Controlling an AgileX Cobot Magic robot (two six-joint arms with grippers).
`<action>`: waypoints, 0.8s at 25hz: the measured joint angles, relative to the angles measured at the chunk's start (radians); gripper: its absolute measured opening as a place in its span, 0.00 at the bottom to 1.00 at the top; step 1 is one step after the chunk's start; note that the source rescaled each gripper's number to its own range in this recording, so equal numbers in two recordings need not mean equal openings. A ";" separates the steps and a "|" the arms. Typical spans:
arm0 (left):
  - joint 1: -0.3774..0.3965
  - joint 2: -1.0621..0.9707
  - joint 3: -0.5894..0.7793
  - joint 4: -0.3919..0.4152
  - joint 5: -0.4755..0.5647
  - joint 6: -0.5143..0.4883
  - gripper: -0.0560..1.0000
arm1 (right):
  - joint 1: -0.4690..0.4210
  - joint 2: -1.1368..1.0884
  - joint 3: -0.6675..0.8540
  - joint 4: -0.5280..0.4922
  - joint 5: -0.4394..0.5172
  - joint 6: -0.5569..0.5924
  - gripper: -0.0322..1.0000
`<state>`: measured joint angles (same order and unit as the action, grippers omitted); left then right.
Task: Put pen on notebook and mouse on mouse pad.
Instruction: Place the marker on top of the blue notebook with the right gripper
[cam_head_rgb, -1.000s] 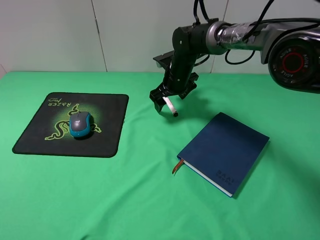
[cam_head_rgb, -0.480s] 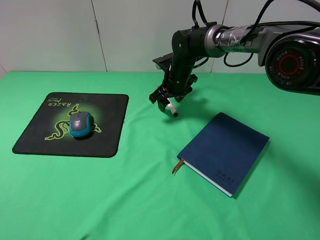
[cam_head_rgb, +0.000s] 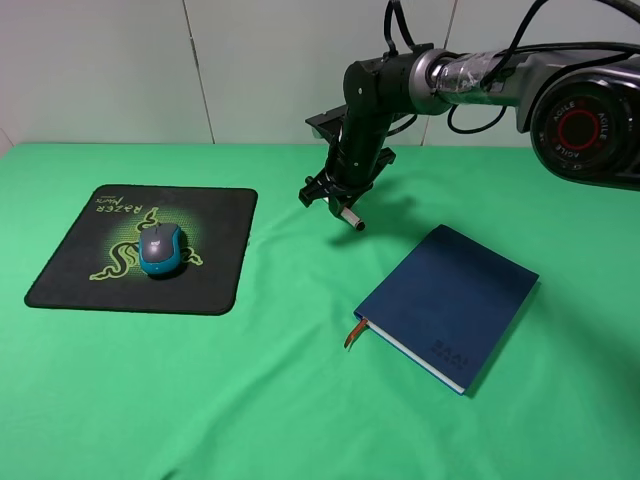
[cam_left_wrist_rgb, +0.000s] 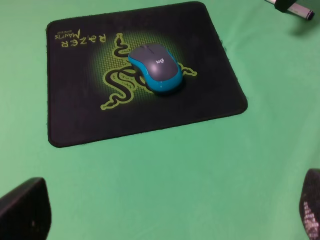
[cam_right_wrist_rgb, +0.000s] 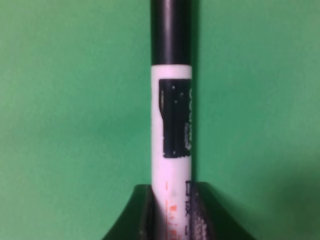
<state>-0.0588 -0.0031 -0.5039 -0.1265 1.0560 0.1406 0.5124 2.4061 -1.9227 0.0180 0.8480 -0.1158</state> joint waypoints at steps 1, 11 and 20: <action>0.000 0.000 0.000 0.000 0.000 0.000 1.00 | 0.000 0.000 0.000 0.000 0.000 0.000 0.04; 0.000 0.000 0.000 0.000 0.000 0.000 1.00 | 0.000 -0.093 0.000 -0.011 0.067 0.085 0.04; 0.000 0.000 0.000 0.000 0.000 0.000 1.00 | 0.000 -0.212 -0.003 -0.026 0.237 0.142 0.04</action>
<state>-0.0588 -0.0031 -0.5039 -0.1265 1.0560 0.1406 0.5124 2.1939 -1.9258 -0.0085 1.0850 0.0266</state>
